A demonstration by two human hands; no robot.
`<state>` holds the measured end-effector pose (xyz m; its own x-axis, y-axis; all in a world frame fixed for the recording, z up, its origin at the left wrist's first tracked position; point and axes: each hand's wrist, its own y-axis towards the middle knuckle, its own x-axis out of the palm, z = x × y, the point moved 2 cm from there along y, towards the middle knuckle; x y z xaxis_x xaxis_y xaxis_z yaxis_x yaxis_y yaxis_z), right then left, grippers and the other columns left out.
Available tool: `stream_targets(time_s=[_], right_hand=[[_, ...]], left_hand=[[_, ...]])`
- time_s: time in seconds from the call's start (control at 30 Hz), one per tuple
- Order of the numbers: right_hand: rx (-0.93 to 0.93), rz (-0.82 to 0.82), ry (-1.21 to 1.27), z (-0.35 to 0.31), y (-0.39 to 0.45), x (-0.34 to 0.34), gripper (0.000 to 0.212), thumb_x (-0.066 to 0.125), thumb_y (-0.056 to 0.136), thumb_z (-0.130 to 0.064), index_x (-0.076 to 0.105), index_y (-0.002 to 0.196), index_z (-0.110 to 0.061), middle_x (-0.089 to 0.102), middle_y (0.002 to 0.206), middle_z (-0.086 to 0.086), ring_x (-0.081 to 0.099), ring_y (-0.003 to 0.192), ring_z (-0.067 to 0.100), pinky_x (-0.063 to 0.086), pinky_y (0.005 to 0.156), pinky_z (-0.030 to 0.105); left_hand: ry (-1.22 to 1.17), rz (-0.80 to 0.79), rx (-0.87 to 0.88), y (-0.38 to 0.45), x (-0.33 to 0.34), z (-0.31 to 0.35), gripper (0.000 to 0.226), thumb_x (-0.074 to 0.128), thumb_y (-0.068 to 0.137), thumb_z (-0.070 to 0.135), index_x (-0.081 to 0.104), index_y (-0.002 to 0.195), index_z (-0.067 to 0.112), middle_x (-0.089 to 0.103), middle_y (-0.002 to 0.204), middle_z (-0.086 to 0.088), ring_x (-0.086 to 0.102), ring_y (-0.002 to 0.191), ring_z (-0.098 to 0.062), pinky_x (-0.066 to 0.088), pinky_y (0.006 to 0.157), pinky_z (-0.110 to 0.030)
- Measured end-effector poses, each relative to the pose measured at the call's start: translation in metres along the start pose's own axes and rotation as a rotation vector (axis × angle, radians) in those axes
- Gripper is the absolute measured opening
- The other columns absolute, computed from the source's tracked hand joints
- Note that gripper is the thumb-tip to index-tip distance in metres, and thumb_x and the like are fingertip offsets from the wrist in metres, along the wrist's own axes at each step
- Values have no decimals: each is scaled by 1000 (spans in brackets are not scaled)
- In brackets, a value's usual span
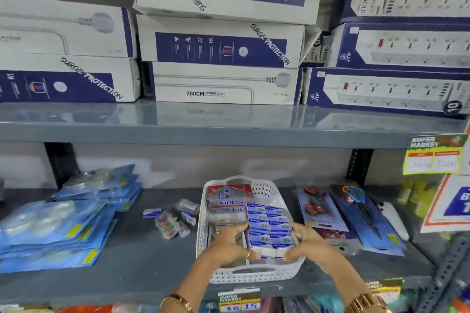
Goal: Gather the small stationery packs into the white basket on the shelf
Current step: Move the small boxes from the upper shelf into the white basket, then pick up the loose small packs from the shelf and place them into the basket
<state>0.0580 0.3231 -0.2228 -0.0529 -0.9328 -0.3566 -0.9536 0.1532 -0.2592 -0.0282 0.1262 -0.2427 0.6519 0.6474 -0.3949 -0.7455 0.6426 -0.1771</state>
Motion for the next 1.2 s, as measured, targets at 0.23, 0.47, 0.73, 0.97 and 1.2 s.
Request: stream_targets(time_s=[0.23,0.47,0.73,0.97,1.2], right_hand=[[118,-42,-96,7,34,-2,73,70,63,18,53,127,-14,67,105,-12,65,82,-2,56,70,22],[262,-51,-404,-4,48,4,99,78,65,1,25,147,-11,33,152,7,39,134,24,42,106,40],[354,-72,-675,3,59,25,87,72,70,3,27,143,-10,43,142,10,53,119,24,49,81,27],[283,-34,-820,13,58,37,90,50,84,8,0,150,-27,46,140,15,56,113,27,49,92,34],[167,42,-889,15,55,39,60,43,89,3,29,145,-16,46,141,12,50,123,28,42,98,33]], left_hand=[[98,-10,-98,39,3,-33,95,89,58,27,43,141,17,51,140,1,47,127,-17,34,112,-32],[294,-50,-136,48,9,-45,88,82,66,34,40,142,20,39,149,4,31,140,-21,19,116,-32],[613,-81,-74,52,16,-45,82,73,75,38,33,145,25,6,160,0,-4,148,-28,-8,119,-53],[703,-44,13,46,19,-42,74,67,78,47,35,143,30,-3,161,1,-16,146,-27,-12,113,-58],[579,18,-39,32,3,-30,61,74,73,44,56,127,21,41,149,-3,27,142,-26,14,119,-50]])
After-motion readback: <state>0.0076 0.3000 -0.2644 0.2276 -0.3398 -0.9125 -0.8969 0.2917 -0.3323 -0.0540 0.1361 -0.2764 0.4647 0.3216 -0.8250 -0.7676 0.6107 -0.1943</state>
